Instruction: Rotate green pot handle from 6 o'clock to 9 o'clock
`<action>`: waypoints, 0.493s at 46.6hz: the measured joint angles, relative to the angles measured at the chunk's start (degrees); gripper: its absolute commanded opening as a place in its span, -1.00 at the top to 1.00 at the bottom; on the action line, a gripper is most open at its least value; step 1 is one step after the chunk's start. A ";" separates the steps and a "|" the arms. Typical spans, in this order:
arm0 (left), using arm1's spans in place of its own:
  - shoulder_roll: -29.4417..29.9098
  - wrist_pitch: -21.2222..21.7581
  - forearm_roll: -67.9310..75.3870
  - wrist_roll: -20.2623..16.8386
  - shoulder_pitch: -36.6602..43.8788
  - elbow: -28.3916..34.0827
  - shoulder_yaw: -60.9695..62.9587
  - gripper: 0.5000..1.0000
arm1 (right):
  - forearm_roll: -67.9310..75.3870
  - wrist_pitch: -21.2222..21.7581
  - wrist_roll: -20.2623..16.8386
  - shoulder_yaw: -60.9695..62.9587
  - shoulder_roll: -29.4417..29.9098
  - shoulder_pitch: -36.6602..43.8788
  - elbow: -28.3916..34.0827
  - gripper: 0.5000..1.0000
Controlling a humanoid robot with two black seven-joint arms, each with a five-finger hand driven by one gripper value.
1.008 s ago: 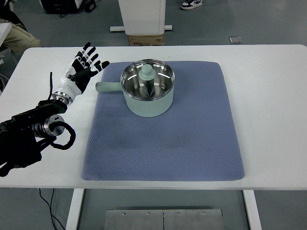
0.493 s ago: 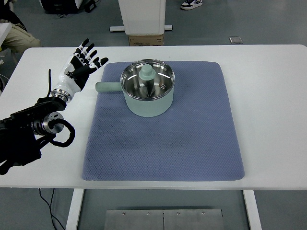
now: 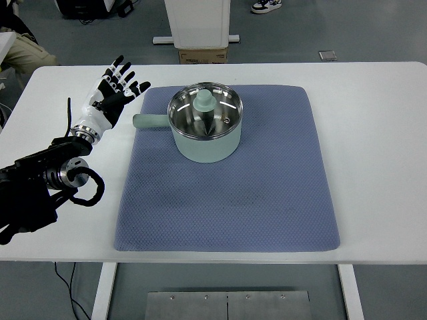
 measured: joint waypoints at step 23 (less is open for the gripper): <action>0.10 -0.32 0.06 0.00 0.19 0.32 -0.08 -1.00 | 0.00 0.00 0.02 -0.05 0.00 0.14 0.00 -1.00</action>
